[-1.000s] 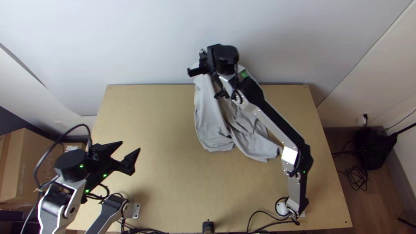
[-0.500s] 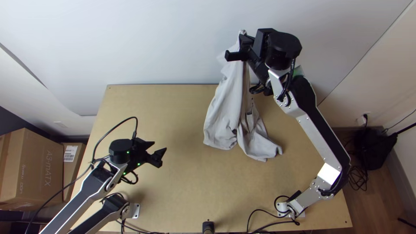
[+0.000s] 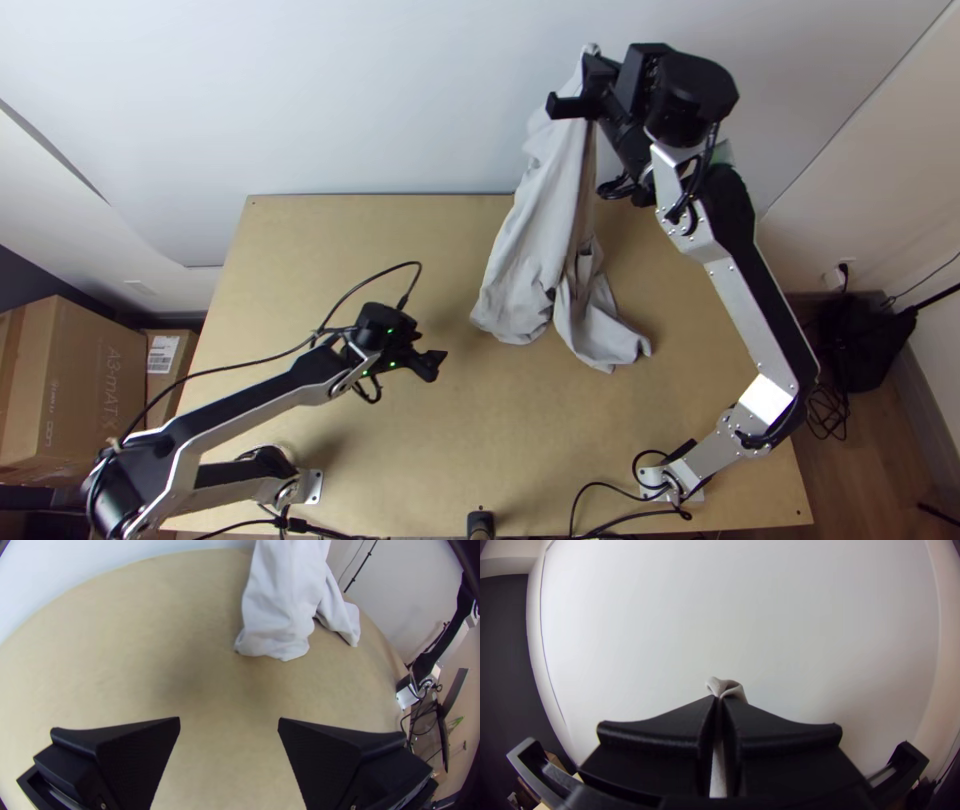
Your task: Fold the t-shirt
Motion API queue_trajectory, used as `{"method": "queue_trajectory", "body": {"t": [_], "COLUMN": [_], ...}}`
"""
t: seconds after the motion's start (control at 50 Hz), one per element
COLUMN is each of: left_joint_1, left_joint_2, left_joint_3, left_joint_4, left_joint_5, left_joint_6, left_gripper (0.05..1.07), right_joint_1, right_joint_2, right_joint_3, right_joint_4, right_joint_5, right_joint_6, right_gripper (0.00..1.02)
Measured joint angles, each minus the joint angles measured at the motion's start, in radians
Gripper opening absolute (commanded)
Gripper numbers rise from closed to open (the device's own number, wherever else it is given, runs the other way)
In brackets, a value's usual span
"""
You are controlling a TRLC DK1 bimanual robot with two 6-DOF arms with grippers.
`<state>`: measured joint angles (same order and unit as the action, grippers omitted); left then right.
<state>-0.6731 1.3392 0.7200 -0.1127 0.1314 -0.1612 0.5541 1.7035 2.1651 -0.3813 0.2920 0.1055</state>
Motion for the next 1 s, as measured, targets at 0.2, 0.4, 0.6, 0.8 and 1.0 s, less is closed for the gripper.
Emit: {"method": "queue_trajectory", "body": {"t": [0.2, 0.4, 0.6, 0.8, 1.0], "left_joint_1": [-0.043, -0.1, -0.134, -0.139, -0.14], "left_joint_2": [0.156, 0.278, 0.376, 0.483, 0.563], "left_joint_3": [0.125, 0.233, 0.332, 0.419, 0.469], "left_joint_4": [0.048, 0.059, 0.059, 0.071, 0.077], "left_joint_5": [0.029, 0.042, 0.042, 0.041, 0.006], "left_joint_6": [-0.012, -0.027, -0.05, -0.056, -0.056], "left_gripper": [1.01, 1.01, 1.0, 1.0, 1.0], "right_joint_1": [-0.04, -0.055, -0.066, -0.073, -0.072], "right_joint_2": [0.0, 0.005, 0.005, 0.002, -0.01], "right_joint_3": [0.011, 0.038, 0.05, 0.05, 0.05], "right_joint_4": [0.0, 0.0, 0.0, 0.0, -0.004], "right_joint_5": [0.0, 0.0, 0.001, 0.008, 0.008], "right_joint_6": [-0.009, -0.009, -0.009, -0.009, -0.009], "right_gripper": [0.02, 0.02, 0.02, 0.02, 0.02]}}
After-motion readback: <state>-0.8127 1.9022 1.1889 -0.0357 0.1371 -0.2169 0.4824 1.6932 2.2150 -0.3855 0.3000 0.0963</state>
